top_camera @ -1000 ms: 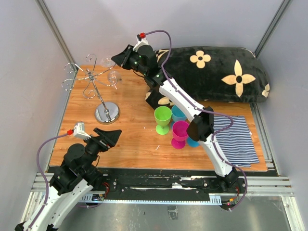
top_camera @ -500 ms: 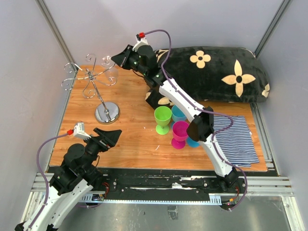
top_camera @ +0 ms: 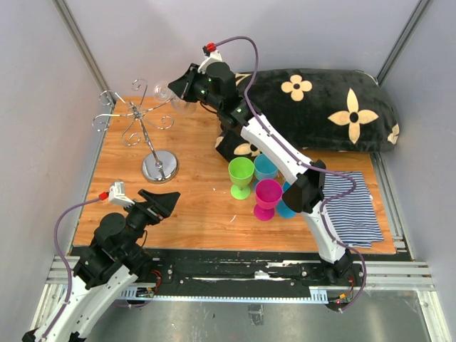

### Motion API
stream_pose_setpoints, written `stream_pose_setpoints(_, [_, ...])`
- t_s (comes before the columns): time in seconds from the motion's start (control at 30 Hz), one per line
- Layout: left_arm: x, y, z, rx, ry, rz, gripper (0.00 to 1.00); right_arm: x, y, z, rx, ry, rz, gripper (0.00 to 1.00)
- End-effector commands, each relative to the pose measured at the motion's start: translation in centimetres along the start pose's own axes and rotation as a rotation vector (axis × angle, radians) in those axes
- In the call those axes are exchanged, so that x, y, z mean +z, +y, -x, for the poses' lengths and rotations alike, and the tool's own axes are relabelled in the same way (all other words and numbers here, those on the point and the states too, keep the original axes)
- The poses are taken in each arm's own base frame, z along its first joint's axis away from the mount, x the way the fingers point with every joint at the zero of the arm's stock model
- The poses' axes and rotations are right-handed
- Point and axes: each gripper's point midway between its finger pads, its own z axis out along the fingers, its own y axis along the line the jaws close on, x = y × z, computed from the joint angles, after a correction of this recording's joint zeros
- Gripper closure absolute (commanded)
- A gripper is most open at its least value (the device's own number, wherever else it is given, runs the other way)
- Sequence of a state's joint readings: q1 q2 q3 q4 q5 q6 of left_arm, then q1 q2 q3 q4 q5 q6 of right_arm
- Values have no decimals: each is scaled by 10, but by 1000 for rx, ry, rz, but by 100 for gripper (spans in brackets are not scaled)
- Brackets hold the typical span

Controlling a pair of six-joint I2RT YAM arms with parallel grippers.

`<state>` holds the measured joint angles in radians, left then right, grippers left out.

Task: Take the wine glass off the wine glass rack
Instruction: Pick up the wine glass from the wine rack.

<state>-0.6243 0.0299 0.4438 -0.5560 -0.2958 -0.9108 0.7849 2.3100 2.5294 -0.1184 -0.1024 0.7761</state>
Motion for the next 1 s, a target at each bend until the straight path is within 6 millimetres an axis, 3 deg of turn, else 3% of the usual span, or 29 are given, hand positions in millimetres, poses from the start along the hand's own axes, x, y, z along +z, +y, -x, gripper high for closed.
stream_pose_setpoints(0.0, [-1, -2, 7, -12, -32, -6, 0, -22, 36, 23, -8, -26, 43, 99])
stream_pose_setpoints(0.57, [-1, -2, 7, -11, -35, -7, 0, -41, 32, 13, 39, 37, -4, 99])
stream_pose_setpoints(0.97, [-1, -3, 9, -13, -42, -8, 0, -32, 44, 4, 89, 61, 60, 99])
